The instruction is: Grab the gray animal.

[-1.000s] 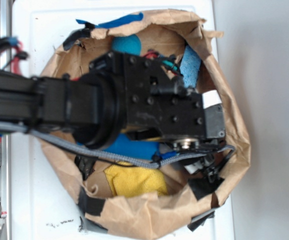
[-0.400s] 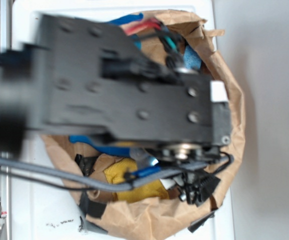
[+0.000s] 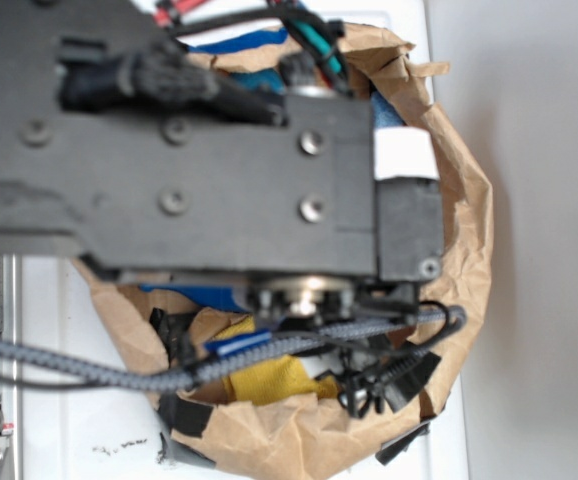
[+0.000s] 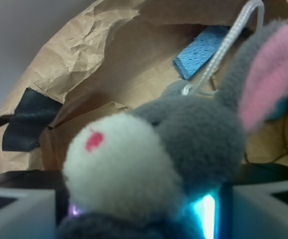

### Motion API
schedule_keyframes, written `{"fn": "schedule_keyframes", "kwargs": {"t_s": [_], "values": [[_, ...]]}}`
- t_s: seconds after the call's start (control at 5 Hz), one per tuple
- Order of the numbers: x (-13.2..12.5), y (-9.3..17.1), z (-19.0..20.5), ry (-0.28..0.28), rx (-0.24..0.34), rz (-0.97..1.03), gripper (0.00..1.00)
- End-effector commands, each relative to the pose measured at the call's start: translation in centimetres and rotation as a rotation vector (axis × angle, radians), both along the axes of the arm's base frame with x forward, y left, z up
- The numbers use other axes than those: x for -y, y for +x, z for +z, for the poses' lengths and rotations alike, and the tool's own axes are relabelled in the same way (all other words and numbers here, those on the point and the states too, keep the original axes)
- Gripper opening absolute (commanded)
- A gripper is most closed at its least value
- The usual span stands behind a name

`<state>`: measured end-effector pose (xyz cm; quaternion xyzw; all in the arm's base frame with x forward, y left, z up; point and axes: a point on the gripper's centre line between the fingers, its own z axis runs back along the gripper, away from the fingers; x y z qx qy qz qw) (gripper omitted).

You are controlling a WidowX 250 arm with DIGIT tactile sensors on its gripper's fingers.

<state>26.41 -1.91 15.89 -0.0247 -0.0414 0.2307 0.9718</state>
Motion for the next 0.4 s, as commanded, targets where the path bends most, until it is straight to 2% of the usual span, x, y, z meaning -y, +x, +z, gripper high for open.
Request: {"fn": "schedule_keyframes", "kwargs": {"t_s": [0.0, 0.2], "values": [[-0.06, -0.52, 2.46, -0.020, 0.092, -0.012, 0.00], [0.18, -0.70, 1.98, 0.032, 0.093, -0.030, 0.00]]}}
